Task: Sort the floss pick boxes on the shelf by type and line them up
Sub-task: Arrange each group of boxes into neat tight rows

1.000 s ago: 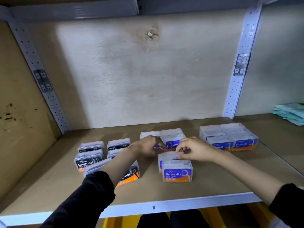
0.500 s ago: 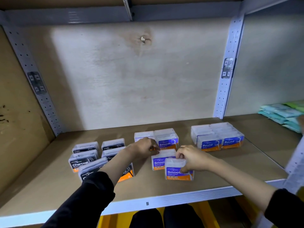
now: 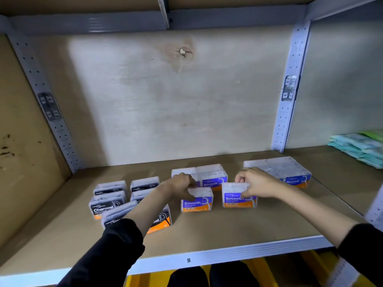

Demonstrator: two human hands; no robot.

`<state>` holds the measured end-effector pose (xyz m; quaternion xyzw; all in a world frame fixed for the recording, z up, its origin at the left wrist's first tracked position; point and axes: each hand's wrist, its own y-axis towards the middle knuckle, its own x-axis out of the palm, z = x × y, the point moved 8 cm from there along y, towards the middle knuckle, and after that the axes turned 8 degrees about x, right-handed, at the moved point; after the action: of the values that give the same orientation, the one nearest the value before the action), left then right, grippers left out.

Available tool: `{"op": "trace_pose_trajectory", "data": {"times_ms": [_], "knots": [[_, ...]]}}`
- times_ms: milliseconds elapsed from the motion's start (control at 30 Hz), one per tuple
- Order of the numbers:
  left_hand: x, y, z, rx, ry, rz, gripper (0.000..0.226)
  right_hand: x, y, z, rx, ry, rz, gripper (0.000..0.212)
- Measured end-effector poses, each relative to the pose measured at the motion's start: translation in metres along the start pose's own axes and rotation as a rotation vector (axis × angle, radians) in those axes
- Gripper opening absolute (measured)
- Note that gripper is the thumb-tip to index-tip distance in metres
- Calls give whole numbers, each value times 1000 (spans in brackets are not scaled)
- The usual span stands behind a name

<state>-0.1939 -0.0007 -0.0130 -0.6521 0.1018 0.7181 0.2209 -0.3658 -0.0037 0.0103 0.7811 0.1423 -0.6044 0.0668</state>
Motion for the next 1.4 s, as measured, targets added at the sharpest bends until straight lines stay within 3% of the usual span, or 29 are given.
{"op": "trace_pose_trajectory", "data": {"times_ms": [367,500,767,1400], "knots": [[6,-21,-18,-79,114,86,50,42,33,-25,-51,-39,-36,47],[11,-22,-9,-71,207,73,49,44,27,-27,-90,-172,33,52],[18,-17,-10,-117,237,57,45,45,24,-37,-149,-294,165,44],[21,-8,-20,-137,209,87,46,51,38,-42,-193,-283,156,47]]}}
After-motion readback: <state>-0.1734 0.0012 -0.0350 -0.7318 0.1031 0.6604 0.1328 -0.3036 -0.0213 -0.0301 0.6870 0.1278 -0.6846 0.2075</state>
